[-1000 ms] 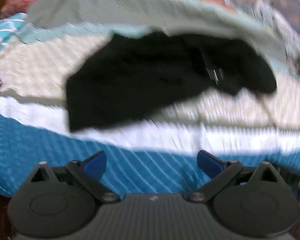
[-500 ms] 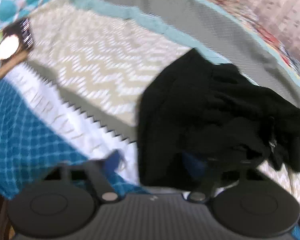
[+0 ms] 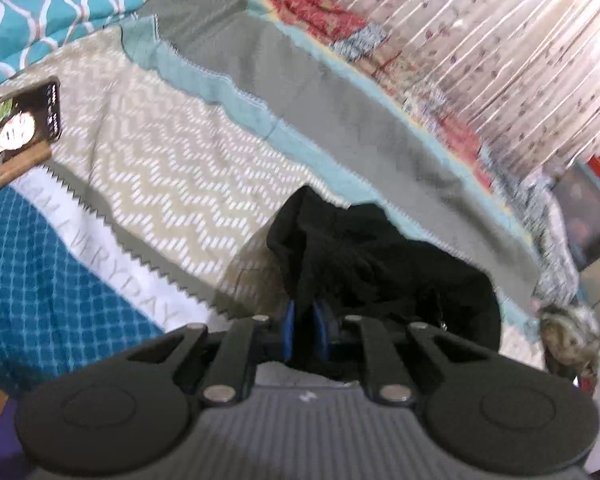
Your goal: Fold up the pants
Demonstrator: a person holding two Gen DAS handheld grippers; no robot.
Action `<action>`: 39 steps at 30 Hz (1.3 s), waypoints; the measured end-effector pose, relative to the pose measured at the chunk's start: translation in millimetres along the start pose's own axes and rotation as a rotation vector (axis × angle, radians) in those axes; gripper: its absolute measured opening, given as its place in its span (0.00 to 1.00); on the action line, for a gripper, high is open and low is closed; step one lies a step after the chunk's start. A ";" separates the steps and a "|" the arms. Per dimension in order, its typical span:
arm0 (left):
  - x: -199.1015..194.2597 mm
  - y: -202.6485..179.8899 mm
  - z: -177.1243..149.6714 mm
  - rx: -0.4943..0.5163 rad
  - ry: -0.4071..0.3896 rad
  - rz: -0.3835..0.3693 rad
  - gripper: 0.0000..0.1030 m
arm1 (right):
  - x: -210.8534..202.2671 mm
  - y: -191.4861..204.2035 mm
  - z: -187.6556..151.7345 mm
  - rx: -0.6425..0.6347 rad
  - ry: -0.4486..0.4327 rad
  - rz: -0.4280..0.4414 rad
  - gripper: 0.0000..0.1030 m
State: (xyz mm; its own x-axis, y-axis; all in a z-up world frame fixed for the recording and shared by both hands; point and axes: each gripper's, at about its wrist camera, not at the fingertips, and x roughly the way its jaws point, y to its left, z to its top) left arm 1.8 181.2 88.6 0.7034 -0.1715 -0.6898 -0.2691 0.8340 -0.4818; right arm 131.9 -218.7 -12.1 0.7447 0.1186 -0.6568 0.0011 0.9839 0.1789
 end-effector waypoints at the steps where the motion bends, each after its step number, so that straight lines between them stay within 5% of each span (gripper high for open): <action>1: 4.1 2.4 -5.3 -0.006 0.009 0.010 0.10 | 11.4 0.6 2.5 -0.021 0.018 -0.036 0.56; 3: 7.1 4.8 -12.2 -0.022 0.016 0.007 0.10 | 9.9 -0.1 12.2 -0.007 0.016 -0.008 0.27; 10: -0.1 17.5 -11.8 -0.054 0.005 -0.021 0.10 | -67.3 10.0 104.1 -0.095 -0.236 0.046 0.17; 15: 4.5 25.4 -25.5 -0.079 0.045 -0.014 0.10 | -71.1 45.2 186.5 -0.182 -0.372 0.060 0.02; 17: 6.9 25.5 -33.1 -0.073 0.062 -0.008 0.10 | -52.4 59.4 210.9 -0.210 -0.401 0.021 0.05; 19: 8.2 23.9 -39.6 -0.062 0.067 -0.006 0.11 | -23.3 65.9 220.0 -0.227 -0.340 -0.029 0.22; 21: 8.7 22.0 -42.8 -0.049 0.067 -0.010 0.11 | -9.8 59.9 210.2 -0.218 -0.289 -0.062 0.30; 23: 10.4 21.9 -42.7 -0.037 0.068 -0.008 0.13 | -21.2 46.2 180.6 -0.192 -0.256 0.046 0.34; 26: 15.1 24.3 -40.1 -0.052 0.078 0.002 0.19 | -38.6 31.1 101.0 -0.279 -0.146 0.218 0.54; 28: 18.3 24.1 -38.9 -0.063 0.087 0.000 0.23 | -45.4 29.9 42.0 -0.400 -0.094 0.231 0.65; 30: 19.5 22.6 -39.4 -0.071 0.095 0.001 0.33 | -43.4 33.6 -4.2 -0.518 -0.031 0.224 0.65; 32: 17.9 19.4 -41.6 -0.074 0.105 -0.008 0.59 | -36.5 37.4 -32.2 -0.616 0.018 0.221 0.65; 33: 16.4 17.3 -43.3 -0.070 0.105 -0.016 0.61 | -33.3 41.4 -38.8 -0.666 0.016 0.196 0.65; 36: 17.4 5.8 -50.0 -0.033 0.120 -0.034 0.59 | -15.2 43.5 -41.0 -0.743 -0.025 0.079 0.57; 37: 20.0 1.6 -52.5 -0.019 0.125 -0.028 0.51 | -8.2 38.7 -33.7 -0.720 -0.009 0.088 0.30; 38: 23.6 -2.5 -54.7 0.004 0.129 -0.016 0.29 | -5.4 35.6 -26.7 -0.686 0.023 0.117 0.15; 39: 29.1 -6.8 -56.8 0.031 0.143 0.005 0.15 | -2.6 36.5 -16.5 -0.653 0.043 0.131 0.12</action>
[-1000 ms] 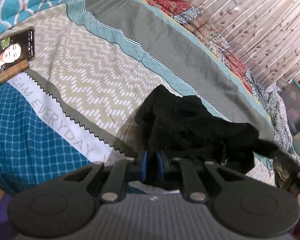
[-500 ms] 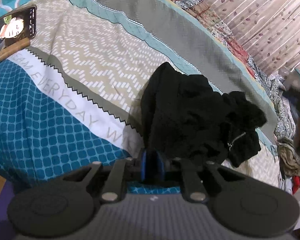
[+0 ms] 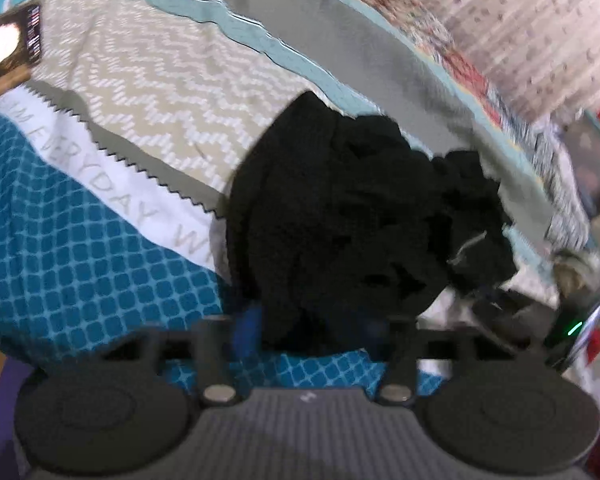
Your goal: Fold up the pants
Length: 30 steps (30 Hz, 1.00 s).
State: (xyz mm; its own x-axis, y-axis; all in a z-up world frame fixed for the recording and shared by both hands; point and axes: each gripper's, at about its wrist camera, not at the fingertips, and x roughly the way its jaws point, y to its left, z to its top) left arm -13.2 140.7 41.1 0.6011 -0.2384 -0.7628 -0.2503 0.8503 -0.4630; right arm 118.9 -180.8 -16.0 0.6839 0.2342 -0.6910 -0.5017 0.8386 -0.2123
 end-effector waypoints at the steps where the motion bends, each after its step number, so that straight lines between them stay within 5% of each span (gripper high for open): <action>1: 3.2 -1.0 0.1 0.004 0.011 0.013 0.06 | -7.3 -8.3 3.2 0.029 -0.016 -0.002 0.11; 6: -14.1 2.6 13.9 -0.002 -0.055 0.013 0.06 | -86.8 -83.0 16.4 0.231 -0.201 -0.105 0.11; 11: -46.2 17.0 35.4 -0.047 -0.156 -0.015 0.06 | -191.8 -189.6 10.0 0.470 -0.400 -0.331 0.11; 16: -42.6 24.9 42.0 -0.078 -0.150 0.015 0.06 | -251.5 -259.3 -17.5 0.654 -0.506 -0.535 0.11; 22: -54.5 38.1 51.5 -0.108 -0.192 0.044 0.06 | -281.1 -272.7 -34.1 0.729 -0.518 -0.655 0.11; 27: -84.7 55.3 73.1 -0.173 -0.289 0.052 0.02 | -302.2 -281.3 -38.6 0.814 -0.573 -0.644 0.11; 30: -100.4 59.2 76.6 -0.163 -0.377 0.165 0.02 | -292.7 -279.4 -39.8 0.825 -0.523 -0.647 0.12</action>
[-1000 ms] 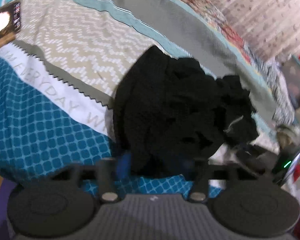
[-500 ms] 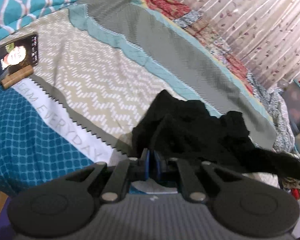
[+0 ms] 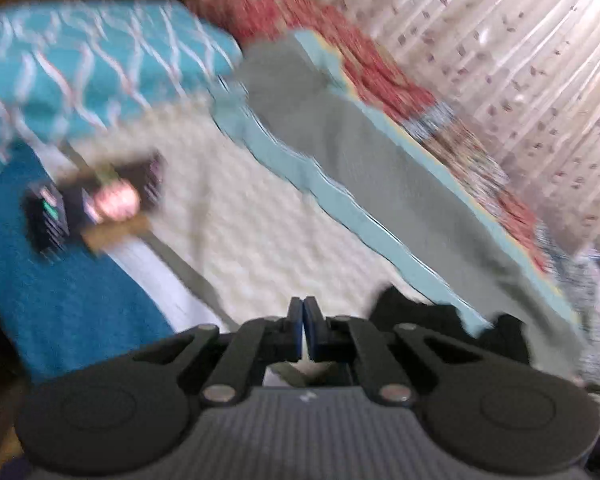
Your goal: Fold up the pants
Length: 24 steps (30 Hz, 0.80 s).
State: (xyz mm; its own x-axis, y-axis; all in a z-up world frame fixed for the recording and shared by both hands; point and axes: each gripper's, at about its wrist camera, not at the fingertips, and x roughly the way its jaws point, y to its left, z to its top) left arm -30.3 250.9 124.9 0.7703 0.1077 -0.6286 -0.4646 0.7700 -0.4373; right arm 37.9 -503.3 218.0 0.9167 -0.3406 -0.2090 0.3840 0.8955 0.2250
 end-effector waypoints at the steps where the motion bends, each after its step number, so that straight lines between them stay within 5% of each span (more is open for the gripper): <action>1: -0.3 3.4 1.3 -0.008 0.004 0.008 0.02 | 7.9 2.8 -7.5 -0.027 0.029 -0.026 0.14; 3: 2.7 9.6 -1.3 -0.028 0.040 0.000 0.02 | 22.4 4.2 -33.2 -0.083 0.117 -0.095 0.21; 4: 5.6 12.2 -5.0 -0.031 0.064 -0.005 0.03 | 28.7 1.2 -48.6 -0.085 0.164 -0.133 0.35; 6: 14.3 13.5 -15.4 -0.032 0.129 -0.003 0.09 | 43.2 -12.1 -79.7 -0.066 0.246 -0.225 0.46; 8: 22.8 13.4 -28.8 -0.030 0.201 -0.011 0.38 | 46.3 -29.5 -109.6 -0.031 0.315 -0.276 0.45; 16: 56.2 4.3 -79.8 -0.062 0.414 -0.126 0.76 | 17.4 -54.1 -179.2 0.013 0.470 -0.207 0.45; 20: 69.0 3.9 -88.8 -0.108 0.430 -0.164 0.93 | 10.6 -43.7 -202.3 -0.006 0.525 -0.166 0.45; 22: 80.1 0.3 -87.2 -0.142 0.424 -0.183 0.90 | 13.7 -38.9 -209.2 -0.003 0.541 -0.158 0.45; 24: 94.1 -8.0 -88.8 -0.137 0.453 -0.173 0.49 | 16.7 -34.8 -211.5 0.000 0.549 -0.151 0.45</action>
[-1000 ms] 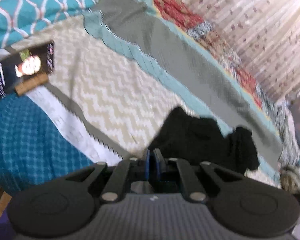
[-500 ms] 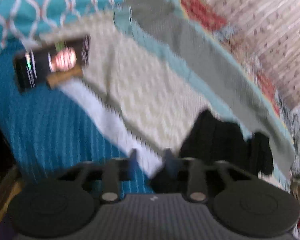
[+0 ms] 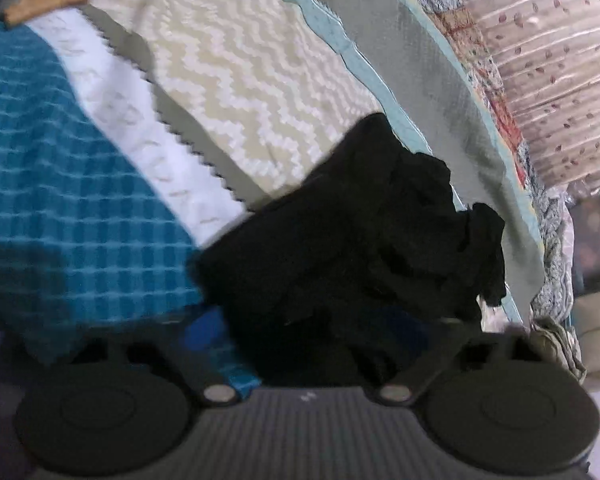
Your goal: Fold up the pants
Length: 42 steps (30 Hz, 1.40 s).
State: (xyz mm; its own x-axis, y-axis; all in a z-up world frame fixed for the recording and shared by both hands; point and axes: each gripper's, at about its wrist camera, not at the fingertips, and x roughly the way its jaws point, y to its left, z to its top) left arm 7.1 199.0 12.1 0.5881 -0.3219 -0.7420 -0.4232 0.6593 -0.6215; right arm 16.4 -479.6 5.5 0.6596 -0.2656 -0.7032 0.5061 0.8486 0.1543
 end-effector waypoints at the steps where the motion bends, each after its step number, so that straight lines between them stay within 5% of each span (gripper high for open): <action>1: 8.0 -4.0 0.3 0.002 0.019 0.042 0.18 | 1.2 2.5 1.3 0.003 0.002 0.002 0.45; 6: -21.7 -16.3 -3.7 0.067 -0.045 0.041 0.16 | -8.0 2.1 10.5 0.026 -0.043 0.019 0.45; 10: -81.3 0.9 6.2 0.005 -0.140 -0.052 0.16 | -8.2 -7.7 25.9 0.050 -0.083 0.013 0.45; 13: -102.1 11.0 12.6 -0.025 -0.191 -0.033 0.16 | -0.5 -18.1 33.7 0.115 -0.081 0.019 0.45; 17: -92.3 15.4 14.9 -0.063 -0.160 -0.002 0.16 | 20.5 -34.6 35.0 0.220 -0.057 0.021 0.46; 27: -97.2 -15.3 27.8 0.030 -0.180 0.050 0.16 | 88.1 -38.6 45.8 0.318 0.064 0.085 0.46; 29: -96.5 -32.7 44.3 0.072 -0.198 0.061 0.16 | 94.1 -27.8 51.8 0.269 0.065 0.071 0.03; 30: -95.4 -43.5 55.5 0.091 -0.206 0.064 0.16 | 96.3 -22.8 57.0 0.258 0.089 0.090 0.06; 37: -118.4 -157.5 144.7 0.233 -0.325 0.023 0.16 | 30.8 -8.3 138.6 0.333 -0.104 0.207 0.05; 42: -183.2 -183.2 138.9 0.282 -0.507 -0.141 0.16 | -31.1 -17.8 168.4 0.351 -0.243 0.311 0.05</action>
State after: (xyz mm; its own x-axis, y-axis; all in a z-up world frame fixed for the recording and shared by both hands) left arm 72.5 231.5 296.9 0.9103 -0.1009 -0.4014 -0.1586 0.8108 -0.5635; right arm 80.6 -563.5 141.5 0.8972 -0.1594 -0.4120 0.3939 0.7108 0.5828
